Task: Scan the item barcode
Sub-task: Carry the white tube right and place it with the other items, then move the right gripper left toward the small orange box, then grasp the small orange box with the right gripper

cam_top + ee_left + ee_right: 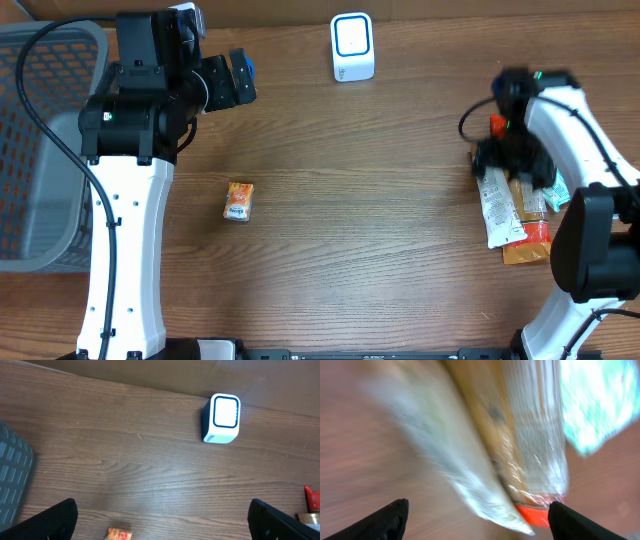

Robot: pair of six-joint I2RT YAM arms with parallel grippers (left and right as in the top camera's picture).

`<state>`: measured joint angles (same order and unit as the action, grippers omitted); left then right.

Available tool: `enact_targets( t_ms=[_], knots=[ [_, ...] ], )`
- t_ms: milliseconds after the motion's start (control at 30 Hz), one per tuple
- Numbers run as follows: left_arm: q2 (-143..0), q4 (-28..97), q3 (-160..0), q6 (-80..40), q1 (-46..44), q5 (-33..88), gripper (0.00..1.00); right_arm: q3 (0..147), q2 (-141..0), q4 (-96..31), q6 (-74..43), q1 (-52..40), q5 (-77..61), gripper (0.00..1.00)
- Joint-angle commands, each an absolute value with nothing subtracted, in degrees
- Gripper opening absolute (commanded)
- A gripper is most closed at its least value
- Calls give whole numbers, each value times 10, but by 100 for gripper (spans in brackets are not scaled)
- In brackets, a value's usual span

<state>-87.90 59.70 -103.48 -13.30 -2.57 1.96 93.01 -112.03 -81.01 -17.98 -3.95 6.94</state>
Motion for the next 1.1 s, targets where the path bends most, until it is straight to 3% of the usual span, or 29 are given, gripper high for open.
enact_targets(
  t_ms=[0,200,433,667,800,1067],
  knots=[
    [-880,596,-1037,-124,-23,24,100,1007,-1105,-783,-139,-67,-65,91],
    [-880,596,-1037,-124,-23,24,100,1005,-1116,-576,-142,-149,-278,92],
    [-880,596,-1037,-124,-23,24,100,998,-1193,-375,-216,-288,-280,93],
    [-880,596,-1037,-124,-23,24,100,998,-1267,-259,-271,-399,-237,92],
    [-880,596,-1037,-124,-23,24,100,998,-1293,-241,-331,-447,-204,85],
    [-880,596,-1037,-124,-23,24,100,997,-1323,-237,-422,-504,-189,61]
  ],
)
